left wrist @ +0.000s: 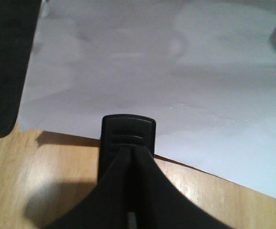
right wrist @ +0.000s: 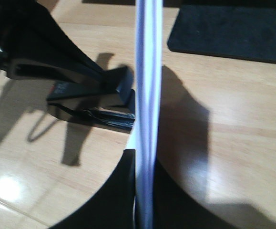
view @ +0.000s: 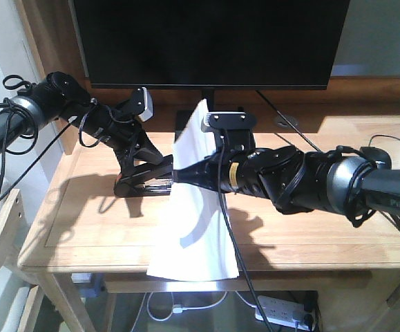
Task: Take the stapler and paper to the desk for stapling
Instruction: 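Lower the paper flat onto the desk next to the stapler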
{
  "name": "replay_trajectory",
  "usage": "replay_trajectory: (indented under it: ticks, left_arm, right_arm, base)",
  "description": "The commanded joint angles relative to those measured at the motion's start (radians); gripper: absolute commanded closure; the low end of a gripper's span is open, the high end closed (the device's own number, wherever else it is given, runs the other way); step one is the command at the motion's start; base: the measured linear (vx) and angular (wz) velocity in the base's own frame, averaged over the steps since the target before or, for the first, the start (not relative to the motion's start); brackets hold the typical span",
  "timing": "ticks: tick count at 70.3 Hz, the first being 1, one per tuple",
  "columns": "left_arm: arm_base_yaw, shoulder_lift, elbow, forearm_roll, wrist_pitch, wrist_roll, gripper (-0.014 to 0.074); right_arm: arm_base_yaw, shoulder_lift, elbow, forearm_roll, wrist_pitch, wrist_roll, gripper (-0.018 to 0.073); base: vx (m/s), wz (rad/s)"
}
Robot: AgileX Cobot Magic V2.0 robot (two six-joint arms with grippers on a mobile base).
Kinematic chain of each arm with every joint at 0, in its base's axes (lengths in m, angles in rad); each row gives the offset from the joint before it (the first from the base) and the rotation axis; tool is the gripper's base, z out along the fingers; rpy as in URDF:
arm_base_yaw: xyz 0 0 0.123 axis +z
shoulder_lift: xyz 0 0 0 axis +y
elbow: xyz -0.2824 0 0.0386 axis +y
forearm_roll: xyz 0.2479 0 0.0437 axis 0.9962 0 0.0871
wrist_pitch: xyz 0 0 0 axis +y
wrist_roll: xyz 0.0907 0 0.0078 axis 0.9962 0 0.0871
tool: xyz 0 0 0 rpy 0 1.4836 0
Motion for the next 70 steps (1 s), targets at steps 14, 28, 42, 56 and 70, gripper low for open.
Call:
replay_trajectory:
  ticks: [14,28,42,56,70]
  left_arm:
    - [-0.003,-0.073,-0.025,-0.062,0.031,-0.009,0.0603]
    - [-0.003,-0.073,-0.025,-0.062,0.031,-0.009,0.0603]
    - [-0.003,-0.073,-0.025,-0.062,0.031,-0.009,0.0603]
    - [-0.003,-0.073,-0.025,-0.062,0.031,-0.009,0.0603]
    - [-0.003,-0.073,-0.025,-0.062,0.031,-0.009,0.0603]
  right_arm:
    - [0.000,-0.037,-0.060,-0.060,0.013,-0.003,0.0562]
    - [0.000,0.016,-0.060,-0.057,0.018,0.011,0.0562]
    - [0.000,0.054,-0.060,-0.057,0.034,0.041,0.0562]
    - [0.000,0.078,-0.060,-0.057,0.088,0.058,0.0562]
    - [0.000,0.126,-0.079,-0.057,0.178,0.082,0.0562]
  base:
    - [0.00,0.00]
    - [0.00,0.00]
    - [0.00,0.00]
    - [0.00,0.00]
    - [0.00,0.00]
